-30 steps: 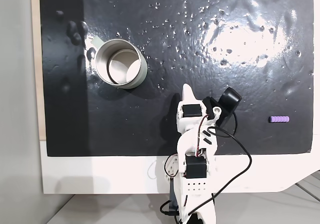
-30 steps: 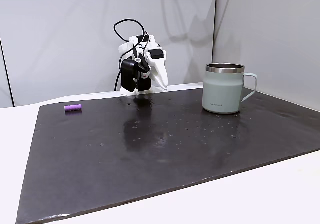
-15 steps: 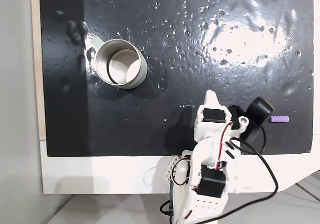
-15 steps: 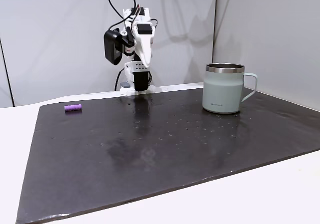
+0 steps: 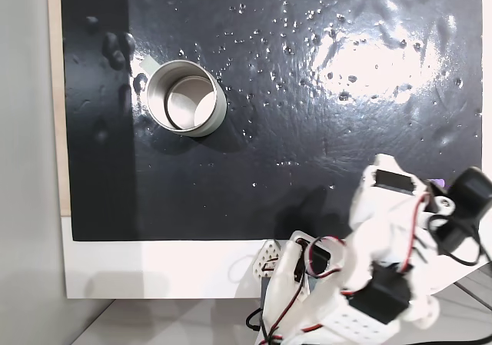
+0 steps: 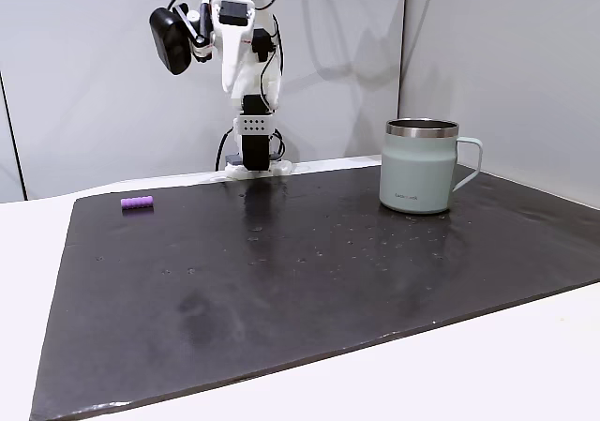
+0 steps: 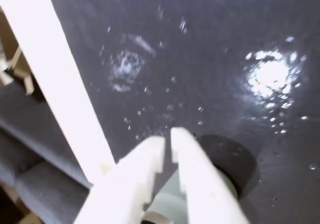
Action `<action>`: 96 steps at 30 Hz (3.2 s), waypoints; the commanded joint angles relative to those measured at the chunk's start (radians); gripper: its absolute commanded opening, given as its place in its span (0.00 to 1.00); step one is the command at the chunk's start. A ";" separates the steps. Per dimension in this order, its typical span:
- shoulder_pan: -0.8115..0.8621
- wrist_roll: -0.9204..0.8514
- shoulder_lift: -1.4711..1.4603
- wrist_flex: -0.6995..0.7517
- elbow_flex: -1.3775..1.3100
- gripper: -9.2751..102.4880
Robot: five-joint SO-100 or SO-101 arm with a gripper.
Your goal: Grasp a pengrip and put it in the cup.
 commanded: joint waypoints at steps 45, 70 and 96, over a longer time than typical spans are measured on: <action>0.603 -0.732 -0.870 -0.242 -0.104 0.34; 0.638 -0.796 -1.065 -0.445 -0.063 0.11; 0.425 -0.500 -0.238 -0.126 -0.198 0.08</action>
